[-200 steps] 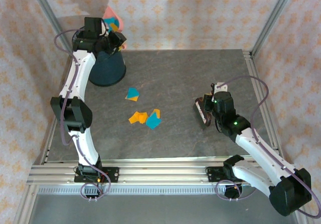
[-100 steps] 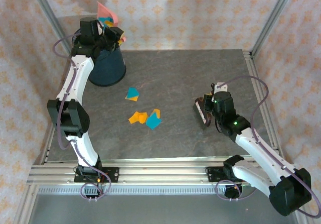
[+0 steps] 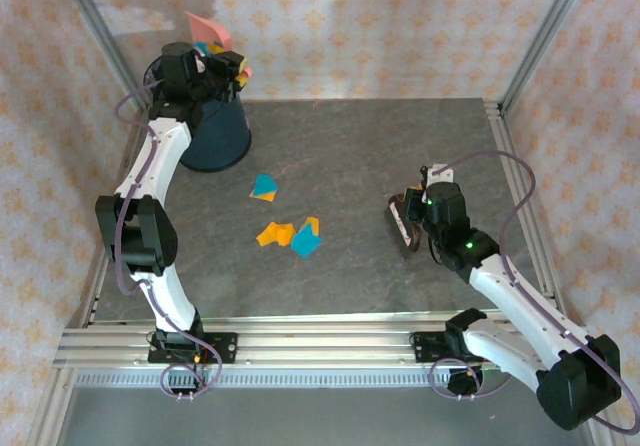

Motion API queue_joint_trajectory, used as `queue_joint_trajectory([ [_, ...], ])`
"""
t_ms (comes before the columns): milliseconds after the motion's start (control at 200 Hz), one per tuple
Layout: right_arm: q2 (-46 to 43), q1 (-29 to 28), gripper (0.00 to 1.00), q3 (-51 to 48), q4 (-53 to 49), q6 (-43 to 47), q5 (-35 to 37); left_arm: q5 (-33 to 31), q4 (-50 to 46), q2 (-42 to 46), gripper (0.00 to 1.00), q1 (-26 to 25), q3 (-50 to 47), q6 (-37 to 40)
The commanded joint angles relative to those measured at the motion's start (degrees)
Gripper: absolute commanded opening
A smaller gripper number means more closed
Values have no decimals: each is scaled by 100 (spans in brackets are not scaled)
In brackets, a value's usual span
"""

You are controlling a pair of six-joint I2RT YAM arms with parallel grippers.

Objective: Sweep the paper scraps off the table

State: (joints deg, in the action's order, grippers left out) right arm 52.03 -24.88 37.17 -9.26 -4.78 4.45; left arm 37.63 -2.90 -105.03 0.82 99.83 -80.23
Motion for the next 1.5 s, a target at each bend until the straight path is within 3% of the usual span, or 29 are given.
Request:
queue_joint_trajectory([
  [0, -10, -22, 0, 89, 97, -102, -23, -44, 651, 408, 0, 37, -103, -355],
  [470, -13, -23, 0, 80, 95, -120, -58, -480, 1705, 645, 0, 32, -745, -1382],
  [1046, 52, -17, 0, 81, 139, -129, -102, -558, 2767, 600, 0, 24, -1164, -2375],
  [1496, 64, -17, 0, 71, 150, -145, -101, -538, 3057, 675, 0, 24, -1152, -2651],
])
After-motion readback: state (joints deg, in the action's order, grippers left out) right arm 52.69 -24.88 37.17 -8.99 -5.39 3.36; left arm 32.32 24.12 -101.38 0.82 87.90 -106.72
